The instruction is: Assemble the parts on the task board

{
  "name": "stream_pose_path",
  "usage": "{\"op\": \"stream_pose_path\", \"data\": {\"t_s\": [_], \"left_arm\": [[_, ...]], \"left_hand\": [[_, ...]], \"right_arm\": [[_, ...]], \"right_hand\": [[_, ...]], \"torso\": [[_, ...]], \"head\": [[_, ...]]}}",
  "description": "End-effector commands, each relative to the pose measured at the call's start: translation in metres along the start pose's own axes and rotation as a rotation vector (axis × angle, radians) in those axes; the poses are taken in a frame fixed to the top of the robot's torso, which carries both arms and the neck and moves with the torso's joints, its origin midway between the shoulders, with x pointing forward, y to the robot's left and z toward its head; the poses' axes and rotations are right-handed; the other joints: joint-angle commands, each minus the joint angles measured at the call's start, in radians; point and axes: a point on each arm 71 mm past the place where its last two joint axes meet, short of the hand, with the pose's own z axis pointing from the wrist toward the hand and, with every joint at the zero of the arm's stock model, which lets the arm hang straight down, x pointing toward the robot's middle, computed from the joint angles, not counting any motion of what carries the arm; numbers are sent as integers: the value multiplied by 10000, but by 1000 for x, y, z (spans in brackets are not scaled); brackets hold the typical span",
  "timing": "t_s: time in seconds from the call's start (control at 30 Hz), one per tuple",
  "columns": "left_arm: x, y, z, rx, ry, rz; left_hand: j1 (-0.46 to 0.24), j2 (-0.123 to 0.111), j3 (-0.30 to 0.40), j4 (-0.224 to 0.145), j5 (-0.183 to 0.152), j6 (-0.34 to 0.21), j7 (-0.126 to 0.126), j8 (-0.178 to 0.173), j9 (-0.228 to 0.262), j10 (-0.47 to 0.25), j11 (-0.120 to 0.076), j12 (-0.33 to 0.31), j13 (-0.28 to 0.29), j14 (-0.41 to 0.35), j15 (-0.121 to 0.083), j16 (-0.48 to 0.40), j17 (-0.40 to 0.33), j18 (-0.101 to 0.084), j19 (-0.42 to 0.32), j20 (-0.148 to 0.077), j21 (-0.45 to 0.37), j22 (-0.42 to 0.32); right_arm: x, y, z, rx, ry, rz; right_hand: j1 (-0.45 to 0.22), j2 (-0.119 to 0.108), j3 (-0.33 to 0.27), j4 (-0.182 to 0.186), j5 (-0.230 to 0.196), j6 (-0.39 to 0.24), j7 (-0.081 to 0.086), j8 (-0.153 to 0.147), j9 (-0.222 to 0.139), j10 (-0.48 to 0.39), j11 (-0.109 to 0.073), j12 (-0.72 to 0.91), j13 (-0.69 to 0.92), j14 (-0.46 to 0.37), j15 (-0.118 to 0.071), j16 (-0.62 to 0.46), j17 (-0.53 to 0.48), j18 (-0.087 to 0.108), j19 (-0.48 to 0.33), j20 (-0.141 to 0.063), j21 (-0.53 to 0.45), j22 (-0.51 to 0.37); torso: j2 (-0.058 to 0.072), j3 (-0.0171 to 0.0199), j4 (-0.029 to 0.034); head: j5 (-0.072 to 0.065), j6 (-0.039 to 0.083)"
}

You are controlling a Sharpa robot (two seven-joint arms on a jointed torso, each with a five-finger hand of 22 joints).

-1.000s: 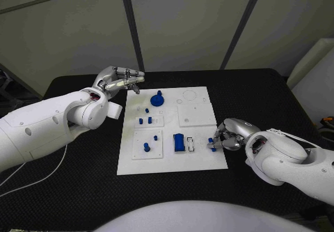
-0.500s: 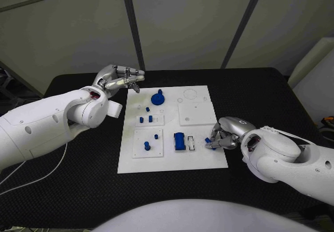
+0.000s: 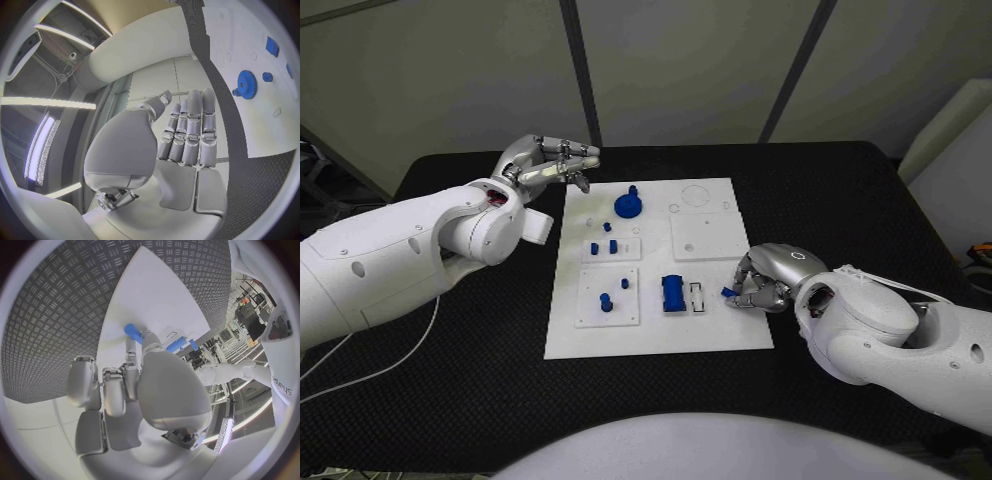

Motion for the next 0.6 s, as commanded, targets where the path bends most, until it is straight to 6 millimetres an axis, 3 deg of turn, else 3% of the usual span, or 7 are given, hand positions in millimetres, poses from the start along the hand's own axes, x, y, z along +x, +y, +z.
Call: {"op": "stream_pose_path", "data": {"t_s": [0.03, 0.27, 0.47, 0.6], "left_arm": [[1, -1, 0, 68, 97, -43], [1, -2, 0, 67, 89, -42], [2, -2, 0, 68, 94, -45], [3, -2, 1, 75, 104, -52]], "left_hand": [[-13, 82, -50, 1, -3, 81, -8, 41, 3, -104, -6, 34, -3, -42, 5, -39, -12, -175, 6, 41, -40, -17], [-13, 82, -50, 1, -3, 81, -8, 41, 3, -104, -6, 34, -3, -42, 5, -39, -12, -175, 6, 41, -40, -17], [-13, 82, -50, 1, -3, 81, -8, 41, 3, -104, -6, 34, -3, -42, 5, -39, -12, -175, 6, 41, -40, -17], [-13, 82, -50, 1, -3, 81, -8, 41, 3, -104, -6, 34, -3, -42, 5, -39, -12, -175, 6, 41, -40, -17]], "right_arm": [[5, -7, -3, 710, 247, 561], [4, -3, -7, 864, 228, 1656], [0, 7, -11, 707, -91, 2616], [-2, 14, -12, 588, -199, 3190]], "right_hand": [[564, 561, 163, 14, 118, 30, -19, 14, 23, 14, -59, 2, 656, 1032, -85, 58, 2499, -61, 58, -32, 79, 65], [437, 379, 661, 106, 585, 49, -43, 46, 75, 34, -86, -6, 664, 1040, -105, 77, 2537, -76, 100, -59, 120, 137], [246, 255, 899, 243, 707, 27, -43, 63, 110, 47, -79, -4, 672, 1042, -108, 80, 2546, -82, 115, -61, 133, 165], [145, 206, 1011, 319, 729, 23, -44, 75, 128, 49, -79, -14, 668, 1045, -107, 85, 2556, -84, 121, -61, 137, 176]], "torso": [[1, -9, 4], [18, 6, 6], [22, 11, -9], [5, -10, -7]], "head": [[1, 7], [21, 18], [35, 9], [12, 25]]}}
